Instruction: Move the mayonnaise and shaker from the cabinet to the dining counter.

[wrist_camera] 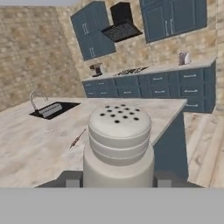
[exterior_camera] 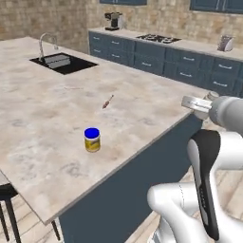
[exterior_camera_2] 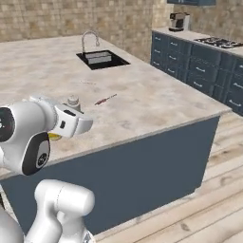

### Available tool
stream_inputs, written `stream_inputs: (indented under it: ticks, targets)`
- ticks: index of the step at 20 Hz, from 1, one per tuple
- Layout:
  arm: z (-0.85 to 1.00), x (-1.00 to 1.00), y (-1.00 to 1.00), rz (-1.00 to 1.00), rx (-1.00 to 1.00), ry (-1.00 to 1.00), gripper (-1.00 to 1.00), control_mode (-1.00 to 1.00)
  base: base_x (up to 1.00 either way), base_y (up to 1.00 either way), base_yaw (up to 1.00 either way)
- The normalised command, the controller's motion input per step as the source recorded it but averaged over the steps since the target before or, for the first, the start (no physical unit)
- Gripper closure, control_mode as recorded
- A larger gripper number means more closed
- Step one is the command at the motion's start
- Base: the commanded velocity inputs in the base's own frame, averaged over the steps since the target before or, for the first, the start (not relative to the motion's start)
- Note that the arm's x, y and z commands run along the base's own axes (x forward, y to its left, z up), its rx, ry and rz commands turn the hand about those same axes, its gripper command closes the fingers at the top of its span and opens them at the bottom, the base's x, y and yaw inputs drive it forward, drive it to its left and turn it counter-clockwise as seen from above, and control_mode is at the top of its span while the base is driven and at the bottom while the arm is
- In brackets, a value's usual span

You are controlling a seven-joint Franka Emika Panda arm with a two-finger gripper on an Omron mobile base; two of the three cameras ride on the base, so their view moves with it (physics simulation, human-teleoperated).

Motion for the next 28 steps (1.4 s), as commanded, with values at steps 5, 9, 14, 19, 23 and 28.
stream_inputs:
  ticks: [5,9,14,19,23,28]
  targets:
    - [0.00,0.00,0.00,0.00,0.00,0.00,1.00,1.00,0.00,-0.98,0.60]
    - [0.00,0.00,0.00,0.00,0.00,0.00,1.00,1.00,0.02,-1.00,0.48]
    - [0.00,0.00,0.00,0.00,0.00,0.00,1.00,1.00,0.44,-0.48,0.44]
    - [0.00,0.00,0.00,0.00,0.00,0.00,1.00,1.00,0.67,0.07,0.38]
    - [0.00,0.00,0.00,0.00,0.00,0.00,1.00,1.00,0.62,0.13,0.32]
    - [0.00,0.00,0.00,0.00,0.00,0.00,1.00,1.00,0.48,0.00,0.22]
